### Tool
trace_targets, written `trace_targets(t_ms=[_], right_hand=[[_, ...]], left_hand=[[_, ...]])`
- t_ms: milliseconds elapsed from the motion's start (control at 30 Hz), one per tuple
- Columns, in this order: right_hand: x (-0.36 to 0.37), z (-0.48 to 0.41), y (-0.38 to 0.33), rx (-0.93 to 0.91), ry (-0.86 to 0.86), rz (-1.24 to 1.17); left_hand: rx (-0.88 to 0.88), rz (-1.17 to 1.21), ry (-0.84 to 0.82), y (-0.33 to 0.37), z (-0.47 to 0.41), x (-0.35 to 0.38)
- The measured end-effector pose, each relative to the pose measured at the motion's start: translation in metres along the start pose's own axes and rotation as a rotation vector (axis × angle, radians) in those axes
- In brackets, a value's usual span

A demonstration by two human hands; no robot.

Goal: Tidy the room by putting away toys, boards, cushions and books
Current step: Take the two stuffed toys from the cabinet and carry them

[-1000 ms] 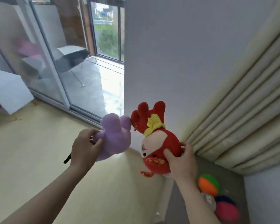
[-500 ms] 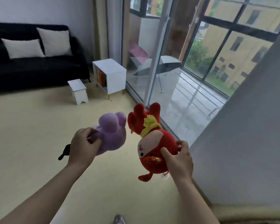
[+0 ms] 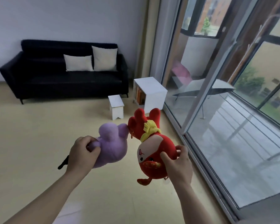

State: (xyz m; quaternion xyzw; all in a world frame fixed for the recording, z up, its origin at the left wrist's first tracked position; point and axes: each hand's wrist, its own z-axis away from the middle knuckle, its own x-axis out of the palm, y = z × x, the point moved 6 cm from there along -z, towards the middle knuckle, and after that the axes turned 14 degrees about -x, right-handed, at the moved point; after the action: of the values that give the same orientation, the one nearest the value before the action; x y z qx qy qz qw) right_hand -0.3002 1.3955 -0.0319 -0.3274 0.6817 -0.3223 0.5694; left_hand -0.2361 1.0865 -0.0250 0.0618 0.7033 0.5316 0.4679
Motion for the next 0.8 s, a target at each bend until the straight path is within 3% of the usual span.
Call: trace_targets(t_ms=[367, 800], right_hand=[[0.152, -0.171, -0.097, -0.127, -0.113, 0.011], [0.367, -0.323, -0.223, -0.17, -0.148, 0.019]], left_hand=[[-0.069, 0.035, 0.133, -0.009, -0.198, -0.029], [-0.095, 0.057, 0.125, -0.037, -0.474, -0.075]])
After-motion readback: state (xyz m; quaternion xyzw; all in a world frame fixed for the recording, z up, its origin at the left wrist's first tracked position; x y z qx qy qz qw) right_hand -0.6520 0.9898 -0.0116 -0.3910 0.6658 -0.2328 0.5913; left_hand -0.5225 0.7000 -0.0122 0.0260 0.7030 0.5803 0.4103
